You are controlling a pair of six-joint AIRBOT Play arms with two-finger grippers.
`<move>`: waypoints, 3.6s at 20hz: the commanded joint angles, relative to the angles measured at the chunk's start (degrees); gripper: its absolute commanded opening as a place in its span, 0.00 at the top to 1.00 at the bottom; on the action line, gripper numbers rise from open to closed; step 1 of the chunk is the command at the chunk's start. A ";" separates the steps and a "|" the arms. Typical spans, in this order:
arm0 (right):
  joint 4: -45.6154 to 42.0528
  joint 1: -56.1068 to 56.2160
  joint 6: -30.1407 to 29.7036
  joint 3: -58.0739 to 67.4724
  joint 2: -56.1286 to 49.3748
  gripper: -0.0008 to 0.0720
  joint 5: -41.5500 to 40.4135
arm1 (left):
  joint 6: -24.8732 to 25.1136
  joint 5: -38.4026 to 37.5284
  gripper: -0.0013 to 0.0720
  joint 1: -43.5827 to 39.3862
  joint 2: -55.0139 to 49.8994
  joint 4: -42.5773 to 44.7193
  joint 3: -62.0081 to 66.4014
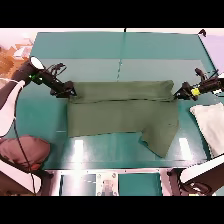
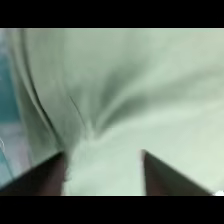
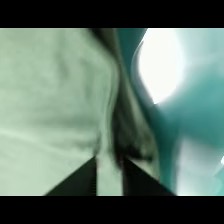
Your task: Fold the shirts.
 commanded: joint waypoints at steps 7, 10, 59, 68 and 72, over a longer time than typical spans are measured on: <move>-11.39 -8.50 9.88 -27.02 27.08 0.97 -1.40 | -4.13 -8.52 0.95 0.02 19.10 7.82 -14.84; -12.11 -12.17 13.40 -45.55 40.44 0.96 -8.11 | -6.03 -0.74 0.95 0.02 36.68 7.02 -33.68; 0.63 -11.37 12.31 -68.32 50.23 0.96 -13.75 | -16.74 51.28 0.95 -27.10 44.96 -14.27 -69.26; -6.14 -11.30 18.84 -61.42 62.73 0.96 -6.64 | -30.40 14.25 0.95 -27.10 44.89 31.36 -42.45; 0.26 -5.70 18.08 -51.87 60.70 0.96 -8.96 | -27.50 14.71 0.95 -26.91 41.53 31.41 -33.31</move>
